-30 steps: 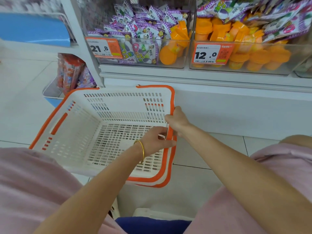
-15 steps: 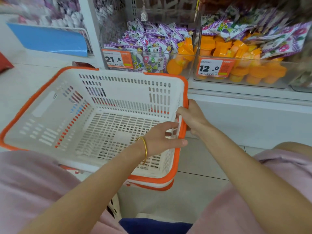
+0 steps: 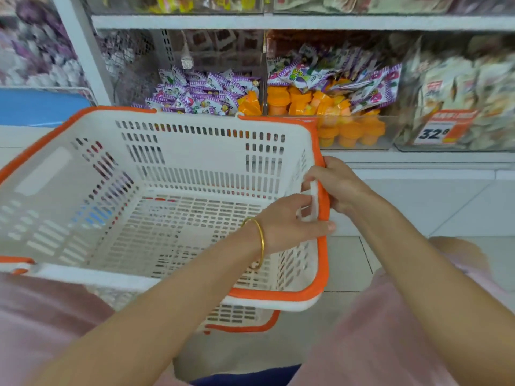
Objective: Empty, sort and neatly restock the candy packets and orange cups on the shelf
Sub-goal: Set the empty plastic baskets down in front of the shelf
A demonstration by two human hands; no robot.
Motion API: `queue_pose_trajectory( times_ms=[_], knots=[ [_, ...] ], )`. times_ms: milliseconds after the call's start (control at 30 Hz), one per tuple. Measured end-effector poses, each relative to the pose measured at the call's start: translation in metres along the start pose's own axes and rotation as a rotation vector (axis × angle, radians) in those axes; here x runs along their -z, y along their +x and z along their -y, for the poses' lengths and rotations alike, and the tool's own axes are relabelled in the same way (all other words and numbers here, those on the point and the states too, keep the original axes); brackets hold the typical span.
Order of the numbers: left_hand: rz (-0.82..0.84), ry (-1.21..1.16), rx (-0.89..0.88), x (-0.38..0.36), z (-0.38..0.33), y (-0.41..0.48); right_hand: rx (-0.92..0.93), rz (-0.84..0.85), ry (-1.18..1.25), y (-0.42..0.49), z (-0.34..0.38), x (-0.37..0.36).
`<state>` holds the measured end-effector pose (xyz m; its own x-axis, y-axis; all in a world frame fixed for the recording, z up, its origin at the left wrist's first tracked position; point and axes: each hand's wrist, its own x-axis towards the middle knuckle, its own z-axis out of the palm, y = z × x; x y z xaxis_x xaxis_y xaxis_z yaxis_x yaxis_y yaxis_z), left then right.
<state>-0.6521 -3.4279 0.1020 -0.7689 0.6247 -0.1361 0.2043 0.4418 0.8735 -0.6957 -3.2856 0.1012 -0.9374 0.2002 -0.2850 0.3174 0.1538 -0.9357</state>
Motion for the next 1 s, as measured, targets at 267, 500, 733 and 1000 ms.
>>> queue_pose_trajectory(
  times_ms=[267, 500, 733, 1000],
  knots=[
    [0.02, -0.021, -0.084, -0.027, -0.051, 0.026, 0.034, -0.041, -0.093, -0.011, 0.028, 0.066],
    [0.122, -0.036, -0.108, -0.074, -0.051, 0.053, -0.007, -0.042, -0.037, -0.02, 0.003, 0.111],
    [0.188, -0.029, -0.103, -0.101, -0.018, 0.061, -0.098, -0.04, -0.015, -0.012, -0.046, 0.109],
    [0.123, -0.09, 0.025, -0.063, 0.002, 0.053, -0.068, -0.003, 0.031, 0.008, -0.041, 0.066]
  ],
)
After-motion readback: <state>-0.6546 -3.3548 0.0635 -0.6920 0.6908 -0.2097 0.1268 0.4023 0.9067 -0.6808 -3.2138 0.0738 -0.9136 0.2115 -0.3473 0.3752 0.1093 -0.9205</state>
